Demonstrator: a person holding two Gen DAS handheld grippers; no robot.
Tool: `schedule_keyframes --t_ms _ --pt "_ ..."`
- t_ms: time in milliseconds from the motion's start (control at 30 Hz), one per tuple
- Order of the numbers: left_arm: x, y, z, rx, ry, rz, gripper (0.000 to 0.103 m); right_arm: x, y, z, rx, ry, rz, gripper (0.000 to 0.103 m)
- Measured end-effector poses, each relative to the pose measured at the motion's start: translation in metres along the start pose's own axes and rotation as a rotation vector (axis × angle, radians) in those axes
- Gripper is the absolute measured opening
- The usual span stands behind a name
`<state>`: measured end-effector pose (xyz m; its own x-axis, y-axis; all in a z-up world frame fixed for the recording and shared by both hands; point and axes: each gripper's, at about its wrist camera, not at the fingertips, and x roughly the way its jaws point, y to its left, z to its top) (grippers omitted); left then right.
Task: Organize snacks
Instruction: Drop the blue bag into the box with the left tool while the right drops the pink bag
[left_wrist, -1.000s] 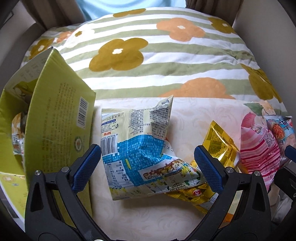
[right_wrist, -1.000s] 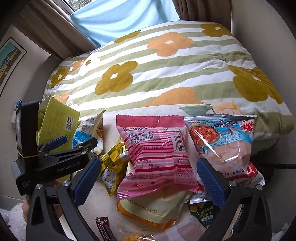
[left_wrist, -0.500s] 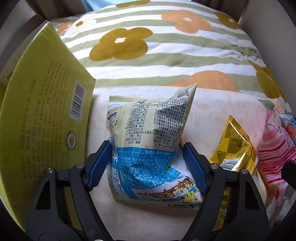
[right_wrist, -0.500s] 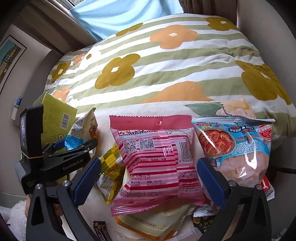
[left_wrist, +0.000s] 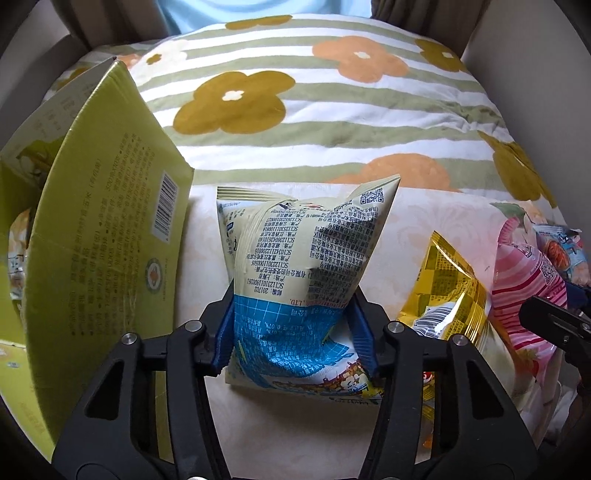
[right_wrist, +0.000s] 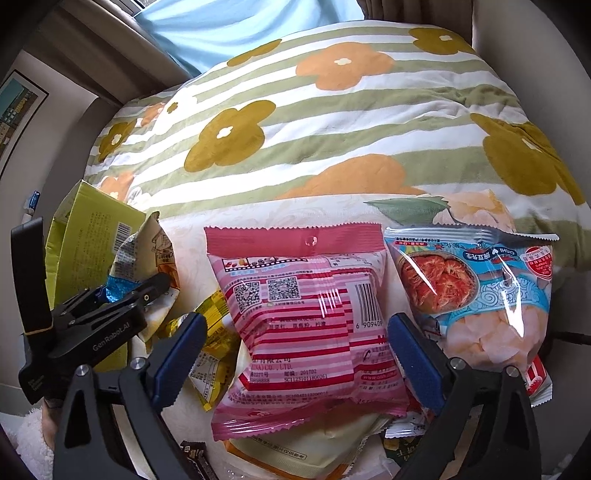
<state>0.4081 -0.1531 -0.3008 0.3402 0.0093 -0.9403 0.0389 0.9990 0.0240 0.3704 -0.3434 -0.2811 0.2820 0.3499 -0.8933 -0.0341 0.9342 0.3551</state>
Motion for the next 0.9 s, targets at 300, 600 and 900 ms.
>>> schedule_keyframes --t_ms 300,600,900 --pt "-0.017 0.001 -0.005 -0.006 -0.037 -0.019 0.049 0.005 0.005 -0.006 -0.045 0.003 -0.08 0.066" --pt "-0.059 0.003 -0.012 -0.011 -0.096 -0.053 0.049 -0.027 0.014 -0.018 -0.036 -0.084 -0.036 0.062" --pt "-0.139 0.021 -0.023 -0.041 -0.219 -0.09 0.049 -0.082 0.039 -0.037 -0.082 -0.208 -0.02 0.062"
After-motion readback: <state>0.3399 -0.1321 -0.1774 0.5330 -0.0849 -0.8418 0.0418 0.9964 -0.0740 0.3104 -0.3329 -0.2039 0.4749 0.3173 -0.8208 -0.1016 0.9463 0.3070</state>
